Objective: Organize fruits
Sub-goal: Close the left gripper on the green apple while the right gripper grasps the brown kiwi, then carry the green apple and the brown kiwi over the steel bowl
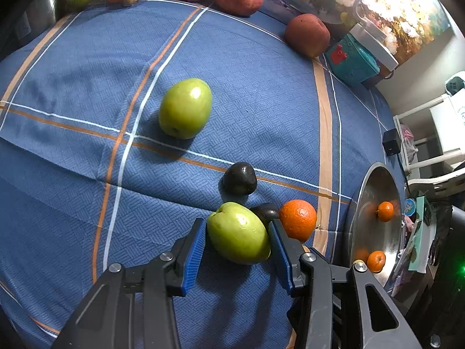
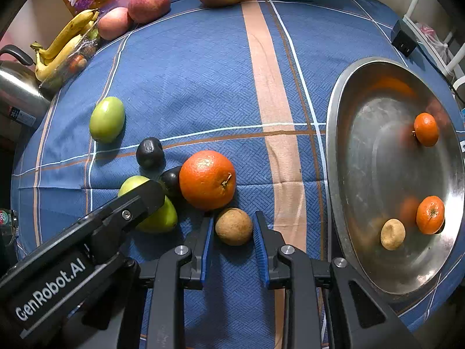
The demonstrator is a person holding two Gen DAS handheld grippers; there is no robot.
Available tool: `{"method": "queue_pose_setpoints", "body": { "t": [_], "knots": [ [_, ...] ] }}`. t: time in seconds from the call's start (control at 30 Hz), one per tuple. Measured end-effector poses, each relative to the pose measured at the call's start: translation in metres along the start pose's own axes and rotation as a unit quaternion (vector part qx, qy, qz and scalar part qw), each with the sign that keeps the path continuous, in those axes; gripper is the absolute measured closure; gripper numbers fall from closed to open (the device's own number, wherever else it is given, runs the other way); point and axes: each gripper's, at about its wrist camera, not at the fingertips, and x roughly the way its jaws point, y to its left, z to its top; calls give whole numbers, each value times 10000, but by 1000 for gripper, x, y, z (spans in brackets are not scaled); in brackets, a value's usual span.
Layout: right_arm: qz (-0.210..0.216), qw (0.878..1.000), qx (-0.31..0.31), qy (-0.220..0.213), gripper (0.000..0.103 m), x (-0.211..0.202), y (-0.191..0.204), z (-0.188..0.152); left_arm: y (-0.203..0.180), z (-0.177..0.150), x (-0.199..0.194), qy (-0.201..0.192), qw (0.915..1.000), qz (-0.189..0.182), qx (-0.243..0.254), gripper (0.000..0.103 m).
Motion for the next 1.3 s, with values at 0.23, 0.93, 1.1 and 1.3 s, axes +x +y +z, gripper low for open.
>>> {"method": "queue_pose_setpoints", "body": {
  "t": [0.23,0.93,1.1,1.3],
  "knots": [
    [-33,10000,-13,-47,75,-8,2,-1,2,1,-7,-86,9999,131,36,56],
    [-219,9980,-155,-571,75,-62,-4,-5,5,-2,-53,-656,9976,189,142,58],
    [-263,9969,-208,-710,75,-73,-3,-7,2,0,-58,-788,9964,238,181,58],
    [-255,9966,-237,-744,75,-73,-2,-3,-8,4,-61,-917,9951,271,237,58]
  ]
}}
